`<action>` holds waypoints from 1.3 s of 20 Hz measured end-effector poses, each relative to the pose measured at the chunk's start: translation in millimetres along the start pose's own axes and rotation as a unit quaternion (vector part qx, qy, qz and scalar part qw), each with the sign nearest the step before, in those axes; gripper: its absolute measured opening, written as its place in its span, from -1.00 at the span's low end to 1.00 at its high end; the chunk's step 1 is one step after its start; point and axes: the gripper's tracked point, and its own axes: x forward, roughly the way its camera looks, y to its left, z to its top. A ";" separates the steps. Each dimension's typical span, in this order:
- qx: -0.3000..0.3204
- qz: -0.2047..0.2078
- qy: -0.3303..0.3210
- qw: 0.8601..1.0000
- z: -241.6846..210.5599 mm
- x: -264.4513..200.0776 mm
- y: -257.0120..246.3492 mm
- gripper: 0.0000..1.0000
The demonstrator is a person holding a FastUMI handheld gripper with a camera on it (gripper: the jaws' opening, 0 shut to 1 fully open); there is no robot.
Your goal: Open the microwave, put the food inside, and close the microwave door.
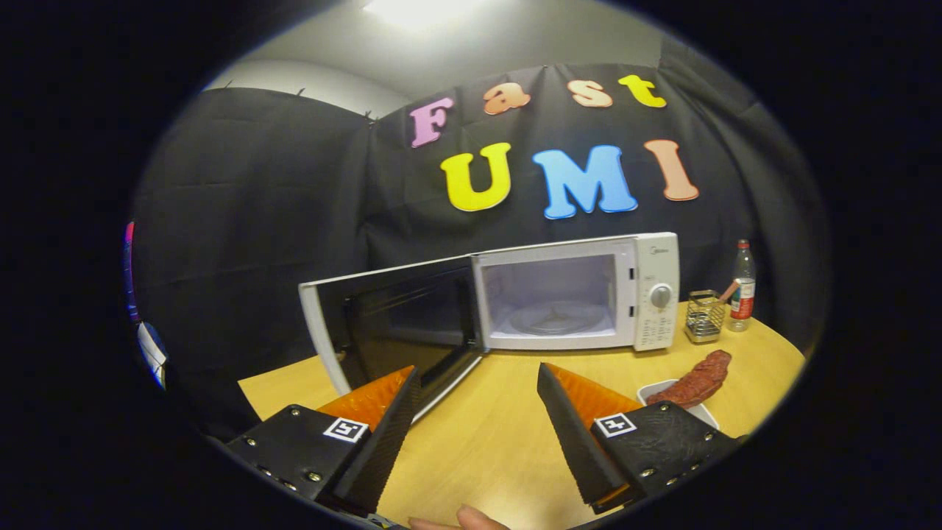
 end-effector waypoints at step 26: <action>0.212 -0.081 0.072 0.971 -50.4 41.9 -231.6 0.91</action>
